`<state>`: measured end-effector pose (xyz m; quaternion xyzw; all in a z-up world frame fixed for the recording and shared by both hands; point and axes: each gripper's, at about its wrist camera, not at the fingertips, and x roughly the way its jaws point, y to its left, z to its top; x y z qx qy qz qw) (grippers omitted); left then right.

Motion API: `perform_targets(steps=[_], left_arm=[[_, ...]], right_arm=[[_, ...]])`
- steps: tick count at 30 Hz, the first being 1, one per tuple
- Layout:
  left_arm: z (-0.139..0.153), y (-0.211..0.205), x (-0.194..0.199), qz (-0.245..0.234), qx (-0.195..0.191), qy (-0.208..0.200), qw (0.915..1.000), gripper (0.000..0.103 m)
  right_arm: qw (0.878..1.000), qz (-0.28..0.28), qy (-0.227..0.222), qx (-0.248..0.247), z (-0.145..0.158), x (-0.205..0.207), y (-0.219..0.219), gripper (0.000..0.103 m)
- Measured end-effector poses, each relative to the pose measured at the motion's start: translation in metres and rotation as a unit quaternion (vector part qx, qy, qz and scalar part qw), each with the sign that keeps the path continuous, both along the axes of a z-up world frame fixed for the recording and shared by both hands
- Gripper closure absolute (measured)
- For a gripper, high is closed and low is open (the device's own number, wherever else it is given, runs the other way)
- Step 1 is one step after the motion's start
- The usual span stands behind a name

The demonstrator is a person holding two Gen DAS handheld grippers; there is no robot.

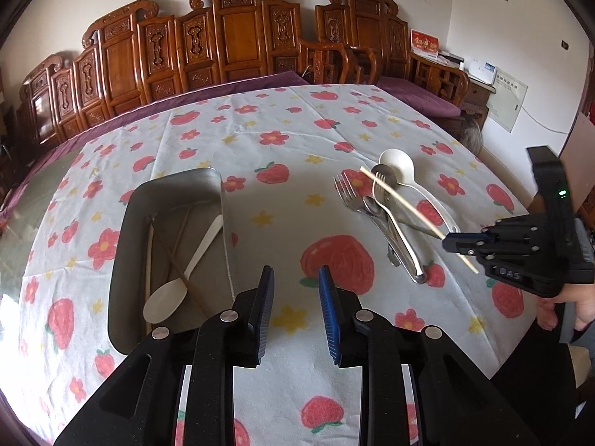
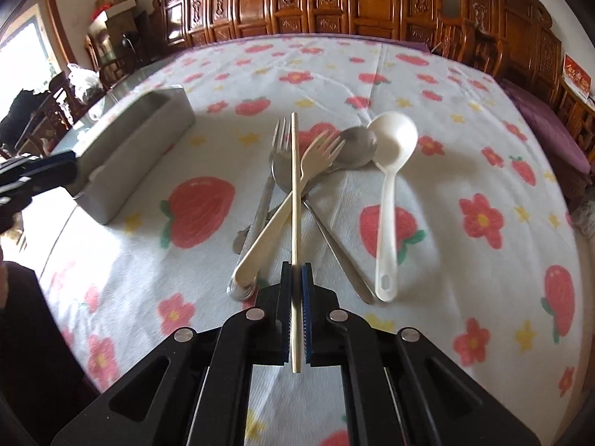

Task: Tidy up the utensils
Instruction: 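Grasp a white plastic fork with the left gripper while the right grasps a chopstick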

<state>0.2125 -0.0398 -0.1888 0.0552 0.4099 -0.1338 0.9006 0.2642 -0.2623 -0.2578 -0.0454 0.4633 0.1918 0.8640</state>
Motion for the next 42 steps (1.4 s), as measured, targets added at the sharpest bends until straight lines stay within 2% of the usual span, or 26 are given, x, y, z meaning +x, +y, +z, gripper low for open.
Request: perform_targets(steps=[7,17,26,32,42], left_arm=[[-0.001,-0.031,0.001,-0.015,0.013,0.006,0.9998,0.080],[-0.011,-0.088,0.018,-0.045,0.025,0.021,0.9984,0.080],[-0.036,-0.127,0.037,-0.060,0.032,0.055,0.9962,0.080],[-0.062,-0.141,0.048,-0.064,0.045,0.090,0.9928,0.080],[-0.072,-0.150,0.056,-0.063,0.054,0.101,0.9915,0.082]], right_arm=[[0.999,-0.029,-0.027,0.022,0.031,-0.025,-0.025,0.097],[0.997,-0.058,-0.037,0.046,0.043,-0.033,-0.055,0.097],[0.994,-0.082,-0.030,0.066,0.039,-0.024,-0.080,0.097],[0.994,-0.091,-0.015,0.064,0.025,-0.016,-0.087,0.097],[0.994,-0.092,-0.012,0.061,0.021,-0.017,-0.087,0.097]])
